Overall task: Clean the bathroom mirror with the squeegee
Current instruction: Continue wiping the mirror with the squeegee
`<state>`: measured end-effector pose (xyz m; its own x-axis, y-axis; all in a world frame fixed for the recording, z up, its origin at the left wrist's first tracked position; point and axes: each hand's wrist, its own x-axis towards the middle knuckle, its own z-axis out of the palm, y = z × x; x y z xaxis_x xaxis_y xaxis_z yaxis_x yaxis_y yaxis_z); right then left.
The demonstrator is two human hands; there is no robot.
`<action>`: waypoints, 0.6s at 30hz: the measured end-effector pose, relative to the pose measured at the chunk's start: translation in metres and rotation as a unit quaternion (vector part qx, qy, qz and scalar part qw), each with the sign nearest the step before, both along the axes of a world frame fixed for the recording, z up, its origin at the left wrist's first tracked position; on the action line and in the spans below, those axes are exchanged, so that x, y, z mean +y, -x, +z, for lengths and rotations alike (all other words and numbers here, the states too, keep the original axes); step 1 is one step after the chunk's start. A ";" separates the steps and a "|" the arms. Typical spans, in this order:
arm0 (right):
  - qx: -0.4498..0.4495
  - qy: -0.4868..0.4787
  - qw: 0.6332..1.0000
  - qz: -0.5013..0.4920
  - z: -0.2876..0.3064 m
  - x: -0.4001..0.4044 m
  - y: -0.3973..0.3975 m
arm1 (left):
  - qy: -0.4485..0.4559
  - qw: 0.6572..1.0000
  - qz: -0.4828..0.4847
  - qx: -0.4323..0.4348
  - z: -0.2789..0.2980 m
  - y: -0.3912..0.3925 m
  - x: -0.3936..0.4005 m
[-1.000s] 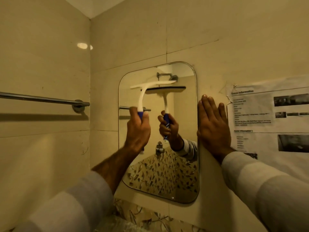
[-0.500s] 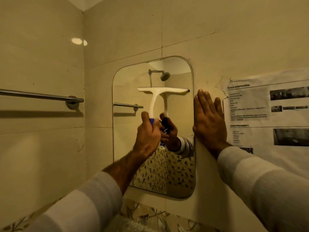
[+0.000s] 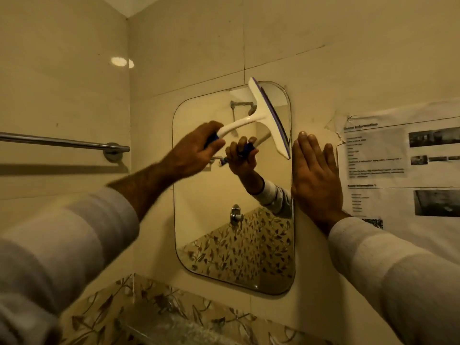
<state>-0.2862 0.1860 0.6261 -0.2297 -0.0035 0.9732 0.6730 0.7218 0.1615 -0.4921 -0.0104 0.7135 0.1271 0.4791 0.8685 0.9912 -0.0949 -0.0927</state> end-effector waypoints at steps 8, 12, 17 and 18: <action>-0.005 -0.001 1.000 -0.007 -0.001 0.004 0.000 | 0.063 0.992 0.043 0.096 0.055 0.016 0.006; 0.000 -0.006 1.000 0.004 -0.001 0.003 0.001 | 0.080 0.988 0.036 0.126 0.061 0.024 0.013; -0.001 0.005 1.000 0.012 -0.001 0.001 0.000 | 0.126 0.987 0.022 0.095 0.068 0.049 0.014; -0.002 0.006 1.000 0.011 -0.001 0.001 0.000 | 0.129 0.988 0.017 0.080 0.068 0.057 0.011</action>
<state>-0.2857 0.1867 0.6249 -0.2337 0.0029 0.9723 0.6564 0.7382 0.1556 -0.5488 0.0009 0.7815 0.2327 0.6886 0.6868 0.9688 -0.1026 -0.2255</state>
